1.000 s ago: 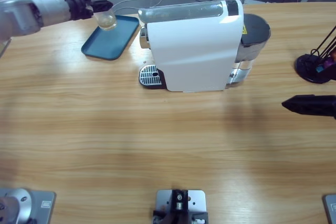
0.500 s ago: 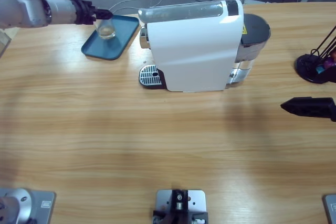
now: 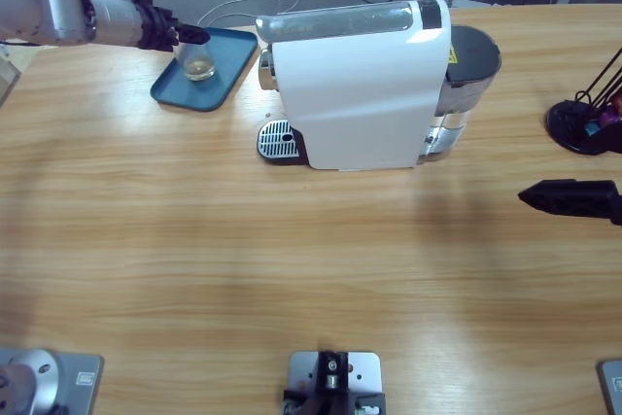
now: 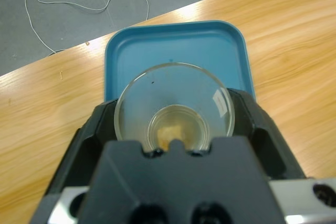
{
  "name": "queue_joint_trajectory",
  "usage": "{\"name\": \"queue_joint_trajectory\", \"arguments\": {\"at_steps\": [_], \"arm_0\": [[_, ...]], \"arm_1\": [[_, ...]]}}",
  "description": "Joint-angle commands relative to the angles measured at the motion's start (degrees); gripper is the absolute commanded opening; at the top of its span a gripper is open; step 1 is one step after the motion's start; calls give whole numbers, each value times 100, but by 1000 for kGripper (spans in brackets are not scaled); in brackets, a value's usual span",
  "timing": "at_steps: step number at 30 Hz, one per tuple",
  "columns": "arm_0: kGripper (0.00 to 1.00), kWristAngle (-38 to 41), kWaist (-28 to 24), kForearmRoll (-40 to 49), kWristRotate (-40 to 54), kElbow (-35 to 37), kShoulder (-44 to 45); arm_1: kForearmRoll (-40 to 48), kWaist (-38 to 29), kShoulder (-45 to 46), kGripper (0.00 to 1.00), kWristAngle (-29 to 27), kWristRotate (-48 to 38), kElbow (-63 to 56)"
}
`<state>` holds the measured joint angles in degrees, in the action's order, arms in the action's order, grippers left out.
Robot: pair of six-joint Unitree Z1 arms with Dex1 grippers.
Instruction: Pour coffee
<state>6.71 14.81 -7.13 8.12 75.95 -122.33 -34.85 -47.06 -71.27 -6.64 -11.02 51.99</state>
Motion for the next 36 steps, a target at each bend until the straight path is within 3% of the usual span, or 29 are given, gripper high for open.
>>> {"name": "queue_joint_trajectory", "arguments": {"at_steps": [1,7,11,15,21,29,36], "arm_0": [[991,-91,48,9,22,-455,45],[991,-75,50,9,15,-850,996],[991,-91,191,59,-40,-1358,2274],[991,-89,769,957,-546,-2074,4017],[991,-123,2121,2456,-1096,-3288,6197],[991,-100,2334,3001,-1244,-4085,7331],[991,120,2335,3045,-1235,-4046,7238]], "arm_1": [[52,30,-165,1000,-101,3,-133],[57,30,4,1000,-168,12,-47],[-10,30,324,1000,-263,12,-31],[-126,30,728,1000,-349,12,-161],[-105,30,1270,1000,-440,100,-576],[-48,30,1050,1000,-400,311,-569],[-40,30,1087,1000,-335,357,-583]]}}
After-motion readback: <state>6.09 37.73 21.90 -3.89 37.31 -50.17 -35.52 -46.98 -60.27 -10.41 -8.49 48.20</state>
